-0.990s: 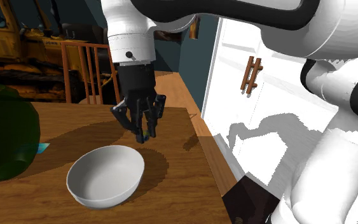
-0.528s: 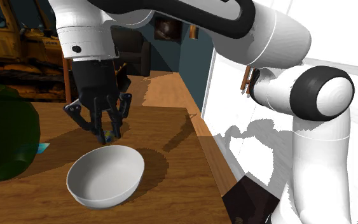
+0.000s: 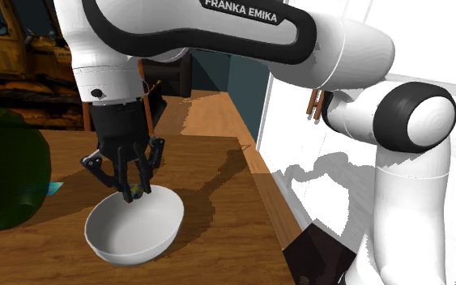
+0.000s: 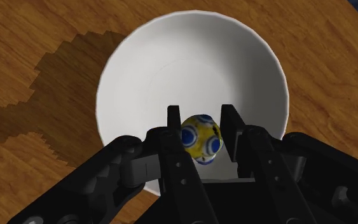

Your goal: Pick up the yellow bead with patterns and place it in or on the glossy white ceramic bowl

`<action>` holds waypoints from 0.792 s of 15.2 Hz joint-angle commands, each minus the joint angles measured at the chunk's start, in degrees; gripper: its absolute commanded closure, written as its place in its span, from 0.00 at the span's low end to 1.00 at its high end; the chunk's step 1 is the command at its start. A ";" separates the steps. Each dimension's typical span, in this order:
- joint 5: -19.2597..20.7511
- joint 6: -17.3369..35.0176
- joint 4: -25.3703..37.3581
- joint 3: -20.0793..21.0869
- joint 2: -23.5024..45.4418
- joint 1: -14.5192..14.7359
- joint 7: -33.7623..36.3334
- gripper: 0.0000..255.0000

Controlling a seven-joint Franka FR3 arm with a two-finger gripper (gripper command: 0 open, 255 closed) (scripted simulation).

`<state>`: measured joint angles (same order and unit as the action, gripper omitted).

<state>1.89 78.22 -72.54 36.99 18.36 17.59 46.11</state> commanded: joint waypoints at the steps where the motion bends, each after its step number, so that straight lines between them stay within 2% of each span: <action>1: -0.46 1.98 -2.74 -0.01 -0.87 -0.55 -0.35 1.00; 6: -1.03 6.29 -8.09 -0.13 -2.01 -1.44 -1.11 1.00; 12: -1.06 6.67 -8.55 -0.15 -2.09 -1.50 -1.18 1.00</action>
<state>0.82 84.87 -81.08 36.84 16.27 16.09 44.93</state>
